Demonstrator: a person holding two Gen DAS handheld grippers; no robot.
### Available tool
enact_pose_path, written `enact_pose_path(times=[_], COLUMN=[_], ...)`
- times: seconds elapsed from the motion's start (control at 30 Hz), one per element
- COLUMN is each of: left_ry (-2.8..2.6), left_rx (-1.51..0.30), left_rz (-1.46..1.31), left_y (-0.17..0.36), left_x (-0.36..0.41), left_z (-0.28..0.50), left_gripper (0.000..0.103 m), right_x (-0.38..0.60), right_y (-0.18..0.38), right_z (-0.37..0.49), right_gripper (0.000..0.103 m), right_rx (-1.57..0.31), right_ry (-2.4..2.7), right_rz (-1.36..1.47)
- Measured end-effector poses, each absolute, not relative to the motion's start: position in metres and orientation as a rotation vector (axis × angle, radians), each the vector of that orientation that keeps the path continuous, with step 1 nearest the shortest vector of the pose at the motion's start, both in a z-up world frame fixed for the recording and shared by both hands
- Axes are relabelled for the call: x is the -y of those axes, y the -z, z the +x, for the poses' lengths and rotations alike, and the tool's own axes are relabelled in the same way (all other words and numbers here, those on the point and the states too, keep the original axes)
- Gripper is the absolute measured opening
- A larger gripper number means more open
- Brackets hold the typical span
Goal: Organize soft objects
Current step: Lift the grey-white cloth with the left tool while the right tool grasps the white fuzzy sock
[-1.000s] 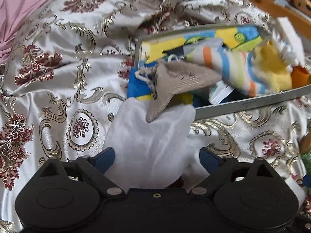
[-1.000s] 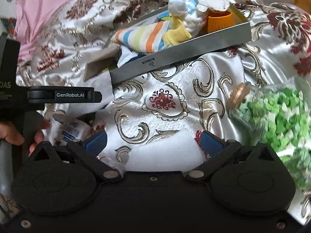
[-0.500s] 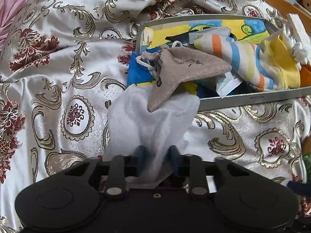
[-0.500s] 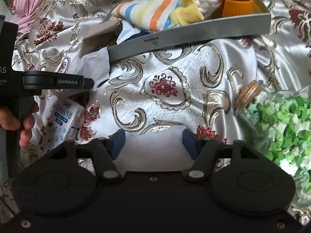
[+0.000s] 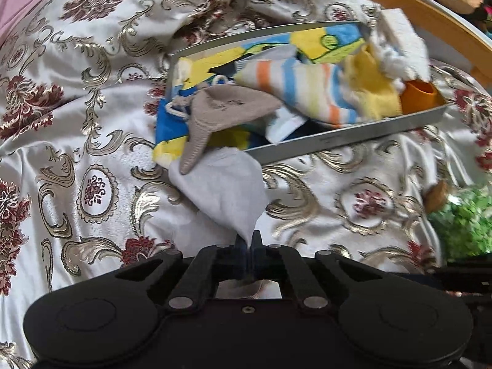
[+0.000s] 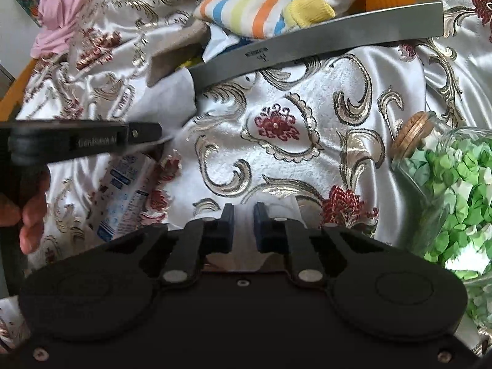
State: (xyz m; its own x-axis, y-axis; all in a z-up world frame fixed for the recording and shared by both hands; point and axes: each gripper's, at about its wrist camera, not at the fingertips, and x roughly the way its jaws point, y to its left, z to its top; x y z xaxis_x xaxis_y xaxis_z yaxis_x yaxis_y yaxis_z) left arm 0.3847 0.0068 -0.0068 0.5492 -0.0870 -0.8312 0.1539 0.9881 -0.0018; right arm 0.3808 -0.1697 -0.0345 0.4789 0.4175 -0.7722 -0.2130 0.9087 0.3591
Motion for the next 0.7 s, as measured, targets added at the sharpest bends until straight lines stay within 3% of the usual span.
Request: enact_pose_path(times=[0.53, 0.6, 0.67, 0.7], left_ry=[0.151, 0.141, 0.128, 0.122], left_rx=[-1.004, -1.007, -1.010, -1.012], left_rz=[0.077, 0.076, 0.074, 0.073], left_y=[-0.038, -0.040, -0.041, -0.041], left_x=[0.012, 0.013, 0.015, 0.016], left_z=[0.355, 0.353, 0.351, 0.351], left_gripper=[0.000, 0.000, 0.000, 0.000], right_x=[0.218, 0.220, 0.220, 0.221], right_y=[-0.002, 0.000, 0.004, 0.005], right_z=[0.373, 0.373, 0.373, 0.374], right_gripper=[0.005, 0.009, 0.027, 0.031], right_rx=[-0.928, -0.938, -0.953, -0.961], right_ry=[-0.469, -0.452, -0.443, -0.446], right_rz=[0.334, 0.322, 0.323, 0.334])
